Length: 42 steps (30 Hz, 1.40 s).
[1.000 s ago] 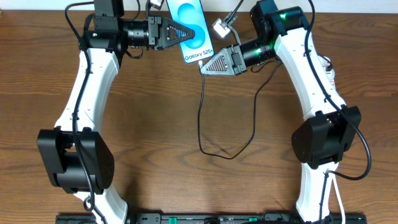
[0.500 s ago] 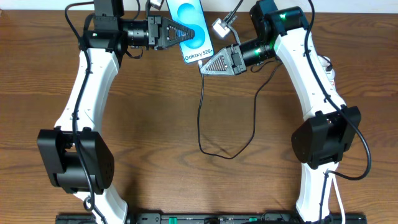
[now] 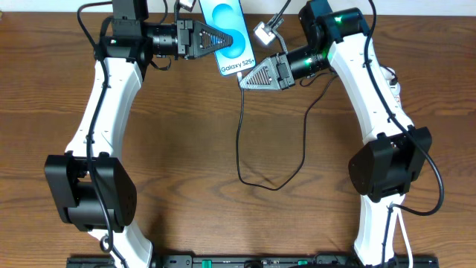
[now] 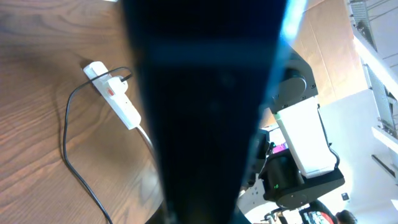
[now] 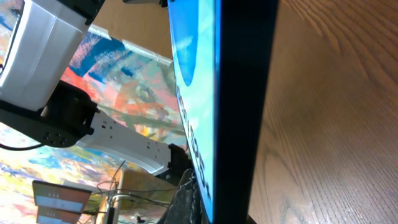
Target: Plug charger to phone and switch on socket
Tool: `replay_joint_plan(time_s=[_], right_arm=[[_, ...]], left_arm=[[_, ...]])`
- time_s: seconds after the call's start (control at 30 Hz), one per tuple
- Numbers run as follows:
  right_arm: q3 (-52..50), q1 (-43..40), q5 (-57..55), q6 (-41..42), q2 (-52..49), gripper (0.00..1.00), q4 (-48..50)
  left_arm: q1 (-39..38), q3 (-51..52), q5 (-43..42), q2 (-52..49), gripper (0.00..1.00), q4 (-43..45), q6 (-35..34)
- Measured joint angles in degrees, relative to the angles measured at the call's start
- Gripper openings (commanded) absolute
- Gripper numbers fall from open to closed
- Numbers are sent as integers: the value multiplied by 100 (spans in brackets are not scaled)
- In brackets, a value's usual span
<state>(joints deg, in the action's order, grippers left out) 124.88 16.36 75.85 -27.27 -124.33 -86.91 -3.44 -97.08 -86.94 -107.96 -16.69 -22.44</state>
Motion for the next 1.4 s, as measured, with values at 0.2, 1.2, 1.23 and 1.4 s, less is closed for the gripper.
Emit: replay_joint_plan(time_s=[0.2,1.2,1.23,1.4], right_arm=[[0,-2,2,0,0,1,24],[0,-26,4,2,0,1,153],[0,-26,11,2,0,1,160],[0,-26,24,7,0,1,214]], left_arm=[[0,0,0,0,8,0,22],[2,0,20,0,7,9,24],[2,0,22,0,7,11,24],[17,0,24,0,7,17,24]])
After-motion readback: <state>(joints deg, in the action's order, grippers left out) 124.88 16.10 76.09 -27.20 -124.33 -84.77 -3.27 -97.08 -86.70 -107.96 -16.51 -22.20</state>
